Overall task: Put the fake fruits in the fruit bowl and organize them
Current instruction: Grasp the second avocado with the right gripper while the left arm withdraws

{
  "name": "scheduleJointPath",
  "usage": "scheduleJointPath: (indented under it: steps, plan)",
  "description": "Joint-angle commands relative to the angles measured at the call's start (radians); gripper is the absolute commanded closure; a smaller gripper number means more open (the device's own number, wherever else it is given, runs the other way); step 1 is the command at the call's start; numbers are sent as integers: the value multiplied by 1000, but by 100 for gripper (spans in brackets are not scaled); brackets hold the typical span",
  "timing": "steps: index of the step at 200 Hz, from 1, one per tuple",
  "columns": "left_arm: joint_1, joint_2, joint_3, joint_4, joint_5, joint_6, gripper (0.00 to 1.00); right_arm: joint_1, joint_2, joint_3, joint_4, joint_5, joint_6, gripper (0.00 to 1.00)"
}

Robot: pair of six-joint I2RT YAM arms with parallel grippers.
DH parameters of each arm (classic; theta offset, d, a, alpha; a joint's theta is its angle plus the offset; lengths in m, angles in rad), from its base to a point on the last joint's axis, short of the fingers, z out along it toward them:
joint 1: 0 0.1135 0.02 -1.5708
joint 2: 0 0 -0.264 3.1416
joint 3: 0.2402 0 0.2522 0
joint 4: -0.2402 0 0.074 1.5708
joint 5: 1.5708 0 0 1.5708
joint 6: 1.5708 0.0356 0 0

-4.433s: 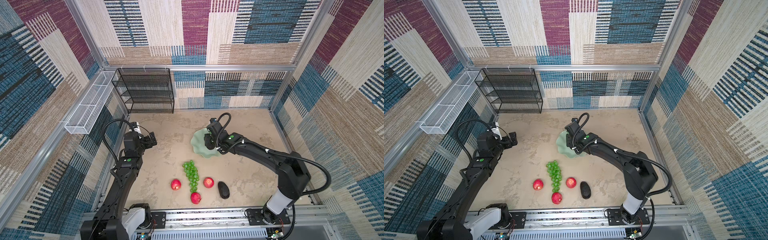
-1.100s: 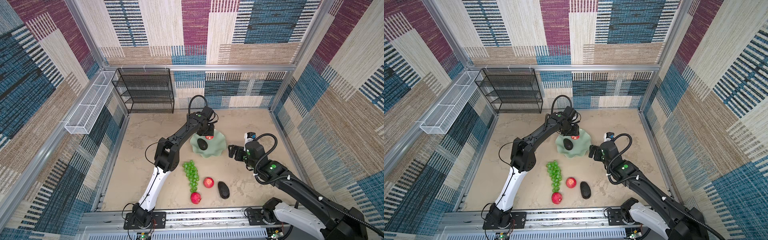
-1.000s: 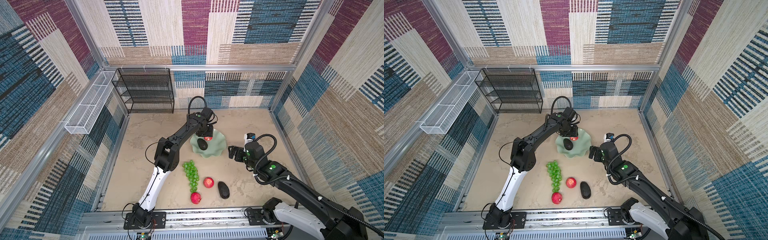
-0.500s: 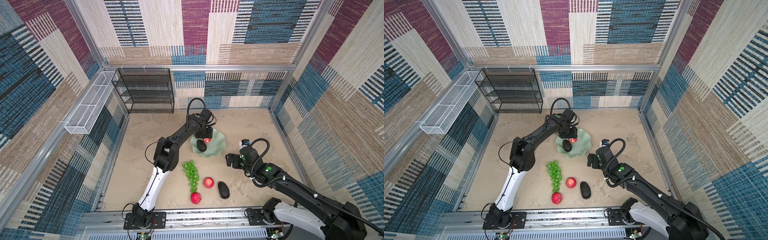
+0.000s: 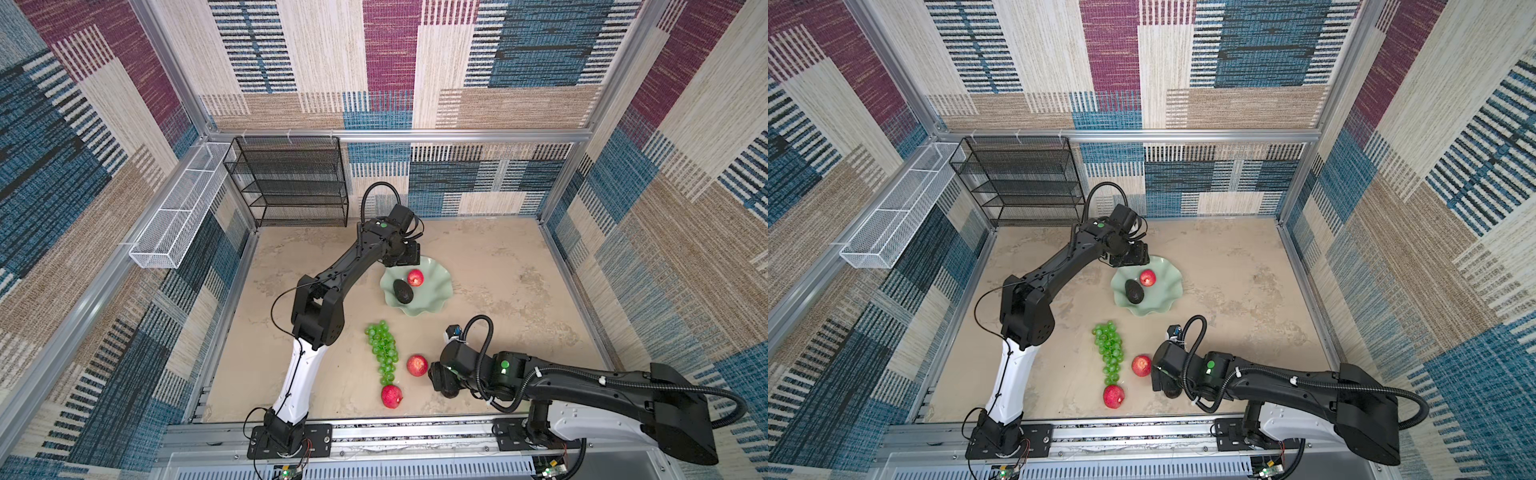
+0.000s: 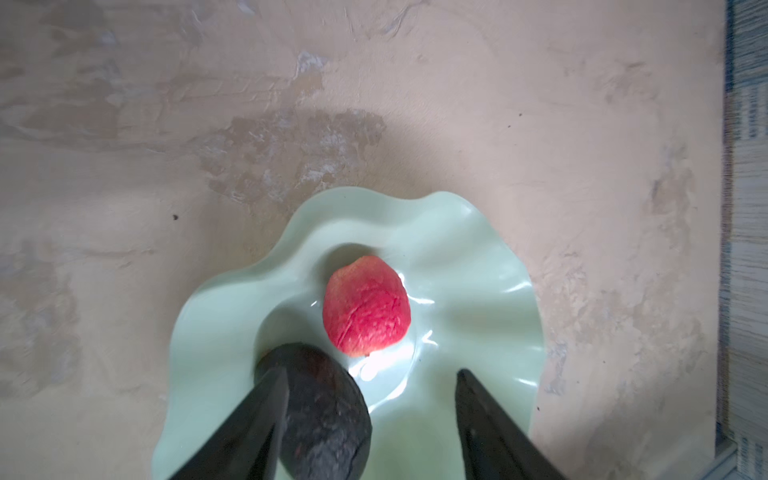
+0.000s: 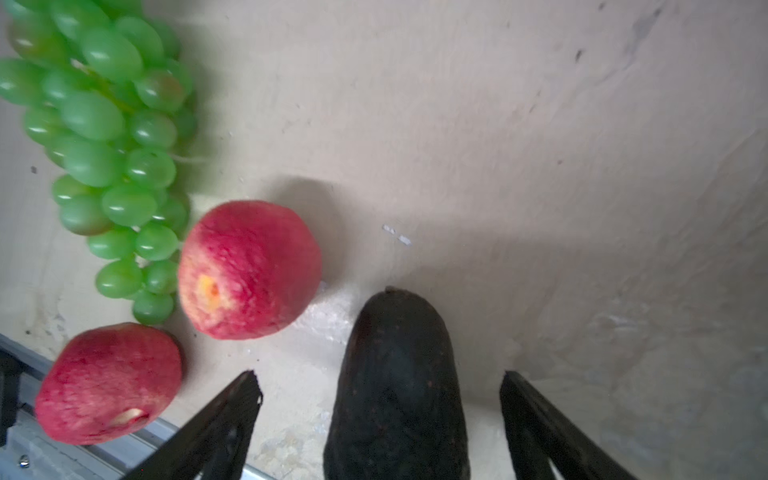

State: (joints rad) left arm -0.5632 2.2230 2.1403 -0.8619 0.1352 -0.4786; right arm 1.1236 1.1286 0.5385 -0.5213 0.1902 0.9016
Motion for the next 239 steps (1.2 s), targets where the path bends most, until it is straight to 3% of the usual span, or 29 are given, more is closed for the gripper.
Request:
scheduleJointPath:
  steps: [1, 24, 45, 77, 105, 133, 166, 239]
  plan:
    - [5, -192, -163, 225, -73, -24, 33, 12, 41, -9, 15, 14, 74, 13]
    - [23, -448, -484, 504, -138, -26, 32, 12, 78, 7, 24, 44, 82, 31]
    - [63, -643, -721, 641, -161, -51, 31, 12, 57, 29, 4, 73, 86, 44]
    - [127, -859, -1009, 685, -148, -84, 31, 3, -32, 124, -90, 186, 62, 49]
    - [136, -1011, -1203, 645, -145, -135, 31, -135, -70, 234, -66, 203, -101, 51]
    - [137, -1127, -1322, 592, -101, -197, 31, -320, -15, 323, 78, 142, -307, 51]
    - [136, -1245, -1386, 444, -101, -217, 31, -430, 169, 443, 207, 88, -457, 51]
    - [135, -1502, -1519, 253, -75, -290, 31, -479, 532, 562, 361, -69, -512, 50]
